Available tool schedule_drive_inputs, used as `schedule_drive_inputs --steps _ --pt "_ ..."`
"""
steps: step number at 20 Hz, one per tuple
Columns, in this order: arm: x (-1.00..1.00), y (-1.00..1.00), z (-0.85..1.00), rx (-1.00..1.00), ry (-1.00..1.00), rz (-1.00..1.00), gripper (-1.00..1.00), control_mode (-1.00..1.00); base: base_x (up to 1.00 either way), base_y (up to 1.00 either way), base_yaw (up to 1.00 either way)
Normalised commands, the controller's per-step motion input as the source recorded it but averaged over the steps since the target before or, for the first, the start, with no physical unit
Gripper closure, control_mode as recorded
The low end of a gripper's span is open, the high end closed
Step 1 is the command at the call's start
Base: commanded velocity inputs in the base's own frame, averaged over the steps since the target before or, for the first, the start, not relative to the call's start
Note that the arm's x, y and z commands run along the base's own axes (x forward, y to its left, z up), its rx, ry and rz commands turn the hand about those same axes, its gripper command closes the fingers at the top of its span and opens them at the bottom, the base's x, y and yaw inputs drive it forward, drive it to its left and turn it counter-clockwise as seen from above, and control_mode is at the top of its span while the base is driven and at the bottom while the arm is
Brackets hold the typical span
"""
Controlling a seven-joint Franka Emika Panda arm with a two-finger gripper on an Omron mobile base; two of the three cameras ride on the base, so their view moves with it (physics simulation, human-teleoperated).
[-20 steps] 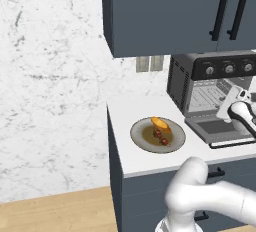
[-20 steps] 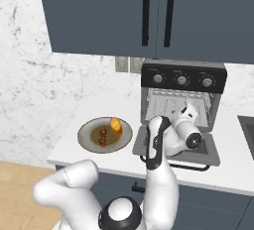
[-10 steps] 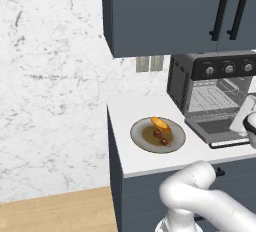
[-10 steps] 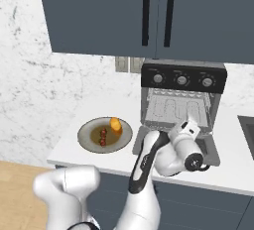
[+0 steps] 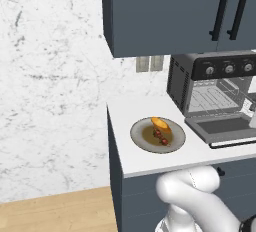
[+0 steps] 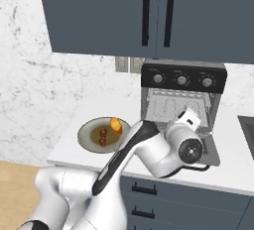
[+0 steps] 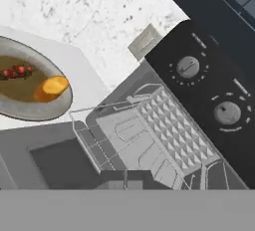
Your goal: Pick up the kebab skewer and baguette bread, and place them inside the toaster oven. Close the toaster oven door and start by setting the timer.
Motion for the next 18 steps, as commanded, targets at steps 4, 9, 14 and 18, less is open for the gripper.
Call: schedule_drive_inputs --steps 4,9,14,18 --pt "-0.73 0.66 0.65 0.03 0.41 -0.18 1.00 -1.00 0.00 0.00 0.00" --pt "-0.36 1.00 0.07 0.04 0.48 -0.42 1.00 -1.00 0.00 0.00 0.00" --pt "-0.31 1.00 0.00 0.04 0.35 -0.40 1.00 -1.00 0.00 0.00 0.00" --pt "-0.12 1.00 -0.20 0.09 0.08 -0.27 1.00 -1.00 0.00 0.00 0.00"
